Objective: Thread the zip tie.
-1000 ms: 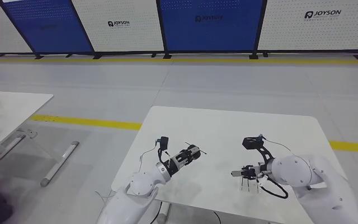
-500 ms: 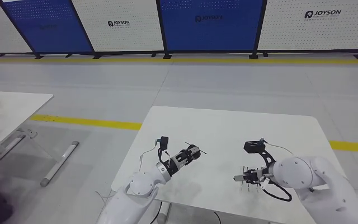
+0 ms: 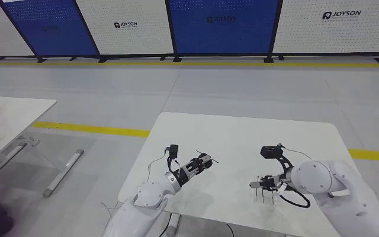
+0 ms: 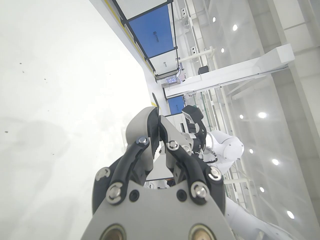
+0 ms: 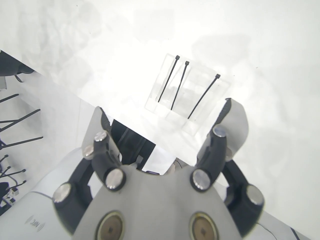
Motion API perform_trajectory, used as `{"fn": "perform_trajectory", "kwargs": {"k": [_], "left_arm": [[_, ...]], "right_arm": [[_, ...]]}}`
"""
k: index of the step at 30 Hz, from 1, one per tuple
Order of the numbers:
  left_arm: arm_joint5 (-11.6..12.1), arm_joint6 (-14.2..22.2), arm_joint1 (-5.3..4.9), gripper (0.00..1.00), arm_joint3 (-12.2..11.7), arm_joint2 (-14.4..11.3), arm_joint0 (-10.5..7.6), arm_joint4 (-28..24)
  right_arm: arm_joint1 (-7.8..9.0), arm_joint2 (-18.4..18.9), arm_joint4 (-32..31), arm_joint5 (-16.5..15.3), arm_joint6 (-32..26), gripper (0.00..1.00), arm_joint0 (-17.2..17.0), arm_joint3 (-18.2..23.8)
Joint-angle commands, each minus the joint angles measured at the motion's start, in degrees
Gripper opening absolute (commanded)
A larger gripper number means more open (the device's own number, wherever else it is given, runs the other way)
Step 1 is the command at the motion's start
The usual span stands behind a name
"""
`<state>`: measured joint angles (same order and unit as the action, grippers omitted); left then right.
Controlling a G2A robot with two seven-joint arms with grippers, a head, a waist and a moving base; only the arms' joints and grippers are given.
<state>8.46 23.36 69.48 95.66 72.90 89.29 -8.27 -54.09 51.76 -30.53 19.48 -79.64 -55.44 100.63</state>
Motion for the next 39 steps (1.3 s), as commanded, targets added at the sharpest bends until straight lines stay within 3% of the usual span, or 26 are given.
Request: {"fn": "perform_trajectory", "kwargs": {"k": [1, 3, 5, 17, 24, 30, 34, 35, 39], "left_arm": [[0.0, 0.0, 0.0, 0.0, 0.0, 0.0, 0.0, 0.0], [0.0, 0.0, 0.0, 0.0, 0.0, 0.0, 0.0, 0.0], [0.0, 0.0, 0.0, 0.0, 0.0, 0.0, 0.0, 0.0], [0.0, 0.0, 0.0, 0.0, 0.0, 0.0, 0.0, 0.0], [0.0, 0.0, 0.0, 0.0, 0.0, 0.0, 0.0, 0.0], [0.0, 0.0, 0.0, 0.0, 0.0, 0.0, 0.0, 0.0], [0.0, 0.0, 0.0, 0.0, 0.0, 0.0, 0.0, 0.0], [0.0, 0.0, 0.0, 0.0, 0.0, 0.0, 0.0, 0.0], [0.0, 0.0, 0.0, 0.0, 0.0, 0.0, 0.0, 0.0]], "right_arm": [[-0.02, 0.1, 0.2, 0.0, 0.0, 0.69, -0.1, -0.5], [-0.07, 0.1, 0.6, 0.0, 0.0, 0.53, 0.0, -0.9], [-0.1, 0.2, 0.7, 0.0, 0.0, 0.48, 0.0, -1.1], [-0.99, -2.1, 0.5, 0.0, 0.0, 0.47, 2.0, -6.0], [-2.12, -3.8, 0.5, 0.0, 0.0, 0.38, 3.4, -8.3], [-2.75, -5.1, 0.0, 0.0, 0.0, 0.4, 4.1, -9.8], [-2.92, -5.3, -0.3, 0.0, 0.0, 0.31, 4.1, -10.3], [-2.93, -5.2, -0.3, 0.0, 0.0, 0.2, 4.1, -10.3], [-2.95, -5.1, -0.4, 0.0, 0.0, 0.18, 3.8, -10.4]]}}
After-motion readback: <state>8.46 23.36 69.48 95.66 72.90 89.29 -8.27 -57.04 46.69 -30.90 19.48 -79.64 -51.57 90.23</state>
